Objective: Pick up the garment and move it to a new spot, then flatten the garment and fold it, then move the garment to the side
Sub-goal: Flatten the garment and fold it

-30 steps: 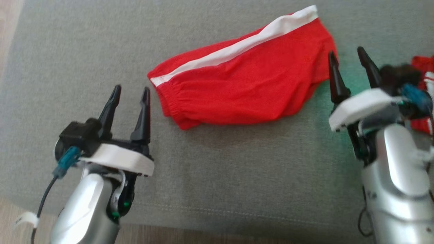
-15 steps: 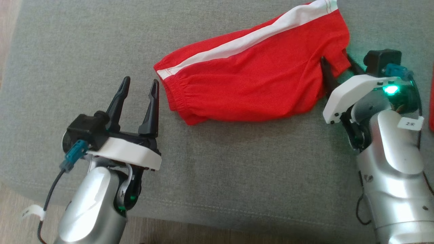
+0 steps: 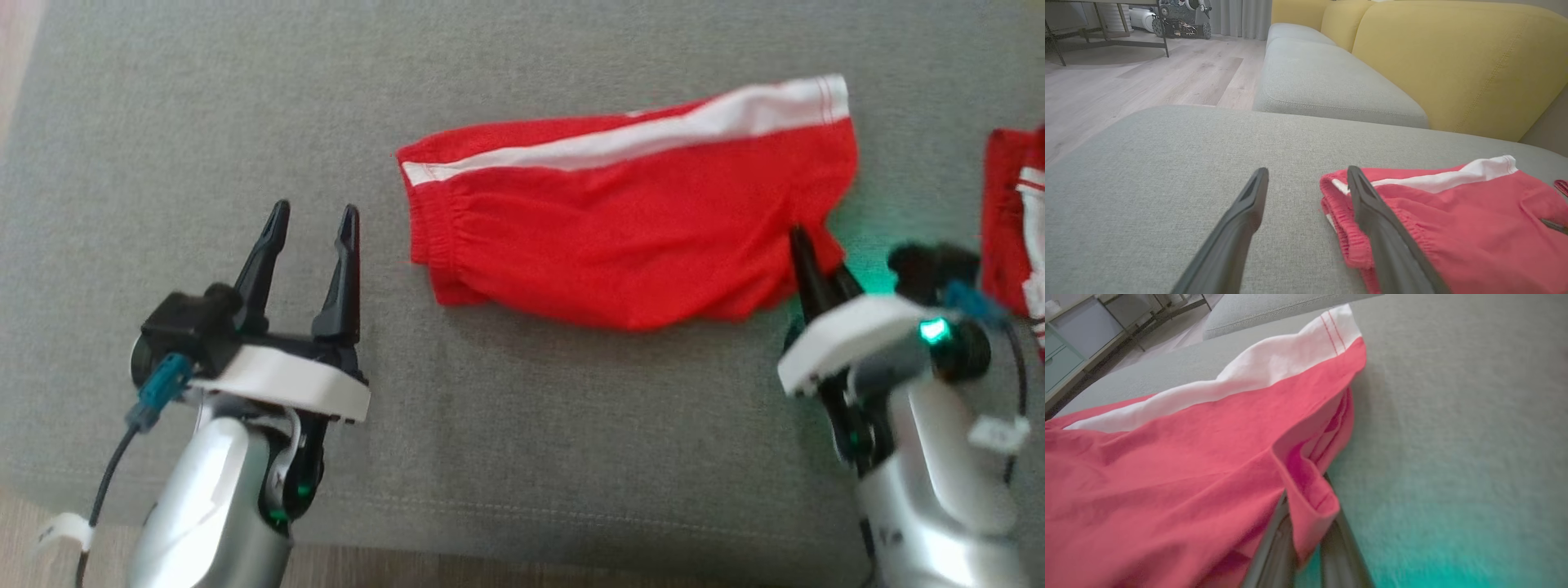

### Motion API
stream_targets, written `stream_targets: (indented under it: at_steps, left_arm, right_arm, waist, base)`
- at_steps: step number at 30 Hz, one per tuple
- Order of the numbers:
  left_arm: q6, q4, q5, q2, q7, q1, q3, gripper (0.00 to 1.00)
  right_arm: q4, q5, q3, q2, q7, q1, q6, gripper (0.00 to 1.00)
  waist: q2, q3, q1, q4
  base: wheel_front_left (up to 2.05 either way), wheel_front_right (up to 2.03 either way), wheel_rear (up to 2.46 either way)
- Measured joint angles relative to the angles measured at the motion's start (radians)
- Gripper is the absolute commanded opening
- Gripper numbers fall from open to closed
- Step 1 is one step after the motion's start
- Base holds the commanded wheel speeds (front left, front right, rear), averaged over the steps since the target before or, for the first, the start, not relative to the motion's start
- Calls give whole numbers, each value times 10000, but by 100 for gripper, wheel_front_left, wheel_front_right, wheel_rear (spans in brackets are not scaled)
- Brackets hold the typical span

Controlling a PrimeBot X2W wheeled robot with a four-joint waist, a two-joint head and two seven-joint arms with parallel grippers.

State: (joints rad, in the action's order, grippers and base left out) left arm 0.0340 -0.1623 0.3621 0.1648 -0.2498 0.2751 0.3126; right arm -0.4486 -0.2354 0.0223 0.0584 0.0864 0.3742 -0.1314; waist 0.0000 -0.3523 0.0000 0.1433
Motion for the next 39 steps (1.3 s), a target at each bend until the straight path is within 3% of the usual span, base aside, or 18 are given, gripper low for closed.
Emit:
stream_targets:
  at_steps: [8,17,23,27,34,39]
  left_arm:
    - [4,23,0,25,0,-291,-44,100]
    - [4,33,2,40,2,-327,21,100]
    - [8,2,4,38,17,-482,161,100]
    - [0,-48,4,8,17,-480,320,100]
    - [-2,-128,6,-142,17,-479,506,100]
    - [-2,-213,27,-178,17,-479,523,100]
  right_arm:
    - [932,-662,-380,-82,-295,-1613,0,0]
    - [1615,-713,-420,-98,150,-1828,0,0]
    - [2750,-403,1354,-73,1233,-1003,0,0]
    - [2836,-813,2788,-48,1490,-145,0,0]
    - [1570,-2080,4892,33,1296,352,0,0]
    - [767,-2500,5785,40,963,385,0,0]
  waist:
    - [0,262,0,-289]
    - [0,562,0,-285]
    - [0,835,0,-195]
    - [0,976,0,70]
    - [0,1089,0,684]
    - [0,995,0,916]
  base:
    - [0,0,0]
    - [0,0,0]
    - [0,0,0]
    - [0,0,0]
    - [0,0,0]
    - [0,0,0]
